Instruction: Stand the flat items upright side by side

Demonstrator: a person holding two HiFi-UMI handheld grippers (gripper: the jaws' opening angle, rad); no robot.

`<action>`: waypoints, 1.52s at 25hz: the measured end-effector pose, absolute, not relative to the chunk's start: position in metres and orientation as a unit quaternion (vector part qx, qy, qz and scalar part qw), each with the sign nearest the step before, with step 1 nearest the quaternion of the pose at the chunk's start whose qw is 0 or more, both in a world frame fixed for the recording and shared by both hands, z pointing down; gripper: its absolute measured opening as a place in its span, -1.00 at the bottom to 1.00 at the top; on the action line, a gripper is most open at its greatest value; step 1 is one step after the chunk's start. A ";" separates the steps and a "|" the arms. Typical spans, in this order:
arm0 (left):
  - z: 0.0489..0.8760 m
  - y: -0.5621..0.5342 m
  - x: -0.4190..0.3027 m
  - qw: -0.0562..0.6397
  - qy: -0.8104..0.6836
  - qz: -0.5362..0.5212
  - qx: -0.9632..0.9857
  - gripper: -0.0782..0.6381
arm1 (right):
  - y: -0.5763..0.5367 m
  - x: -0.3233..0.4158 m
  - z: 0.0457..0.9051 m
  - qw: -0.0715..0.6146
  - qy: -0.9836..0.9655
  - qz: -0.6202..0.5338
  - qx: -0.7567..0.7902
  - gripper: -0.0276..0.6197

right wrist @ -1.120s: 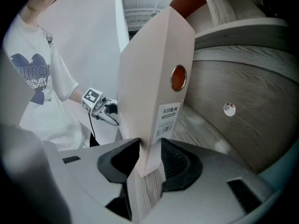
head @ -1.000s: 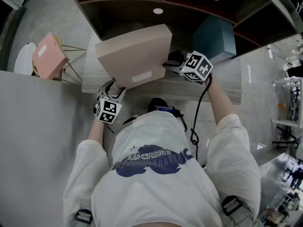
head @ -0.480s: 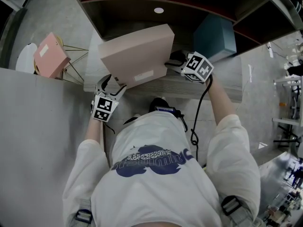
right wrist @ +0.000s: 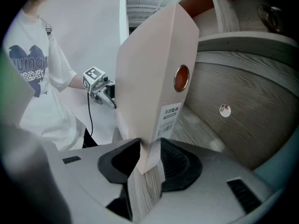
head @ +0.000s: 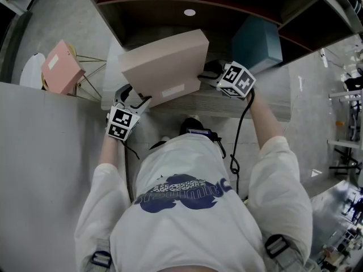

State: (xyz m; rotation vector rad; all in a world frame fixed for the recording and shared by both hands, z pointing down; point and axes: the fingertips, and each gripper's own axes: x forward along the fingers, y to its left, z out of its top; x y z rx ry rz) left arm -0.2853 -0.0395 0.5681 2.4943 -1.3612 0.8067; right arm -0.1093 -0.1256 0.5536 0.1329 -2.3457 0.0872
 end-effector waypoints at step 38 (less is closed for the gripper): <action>0.568 -0.021 -0.185 0.126 -0.485 0.257 0.826 0.10 | -0.156 -0.044 0.508 0.334 -0.902 0.100 0.253 -0.27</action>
